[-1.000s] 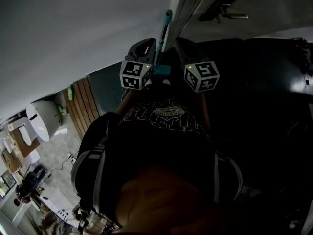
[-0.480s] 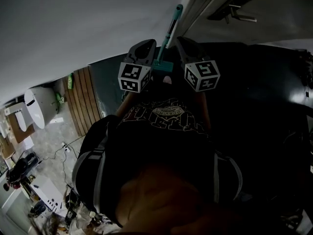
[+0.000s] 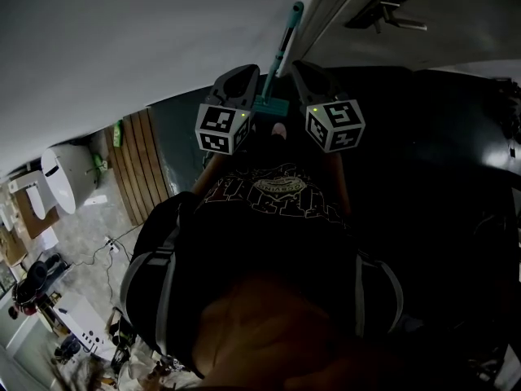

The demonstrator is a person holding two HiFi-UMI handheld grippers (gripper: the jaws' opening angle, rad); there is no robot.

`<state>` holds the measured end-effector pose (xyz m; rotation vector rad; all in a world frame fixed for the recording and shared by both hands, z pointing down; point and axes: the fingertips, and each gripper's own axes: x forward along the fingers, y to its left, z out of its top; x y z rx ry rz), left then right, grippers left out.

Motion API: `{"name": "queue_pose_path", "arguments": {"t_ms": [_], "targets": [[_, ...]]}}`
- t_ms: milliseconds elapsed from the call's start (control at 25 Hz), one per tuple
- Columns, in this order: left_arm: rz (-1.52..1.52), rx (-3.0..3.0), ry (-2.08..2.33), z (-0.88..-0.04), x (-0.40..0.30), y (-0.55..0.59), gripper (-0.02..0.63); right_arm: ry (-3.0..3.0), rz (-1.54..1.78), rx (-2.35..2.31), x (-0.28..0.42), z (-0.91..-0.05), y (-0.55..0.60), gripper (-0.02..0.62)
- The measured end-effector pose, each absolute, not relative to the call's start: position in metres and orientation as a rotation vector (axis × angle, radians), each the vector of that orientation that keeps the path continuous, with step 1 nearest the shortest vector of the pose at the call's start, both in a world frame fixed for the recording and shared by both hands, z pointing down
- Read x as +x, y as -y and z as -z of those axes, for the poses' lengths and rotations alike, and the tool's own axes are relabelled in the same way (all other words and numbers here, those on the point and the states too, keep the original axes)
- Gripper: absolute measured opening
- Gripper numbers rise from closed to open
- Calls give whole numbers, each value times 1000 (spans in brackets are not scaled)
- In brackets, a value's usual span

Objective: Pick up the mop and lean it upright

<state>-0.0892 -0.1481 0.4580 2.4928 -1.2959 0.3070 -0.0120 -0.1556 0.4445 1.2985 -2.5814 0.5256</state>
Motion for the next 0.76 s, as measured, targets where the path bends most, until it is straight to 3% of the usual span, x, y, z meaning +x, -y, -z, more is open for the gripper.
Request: {"name": "queue_pose_path", "arguments": {"t_ms": [760], "targets": [[-306, 2505, 1271, -458, -78, 145, 48, 2574, -538, 1313, -4, -450, 149, 20]]}}
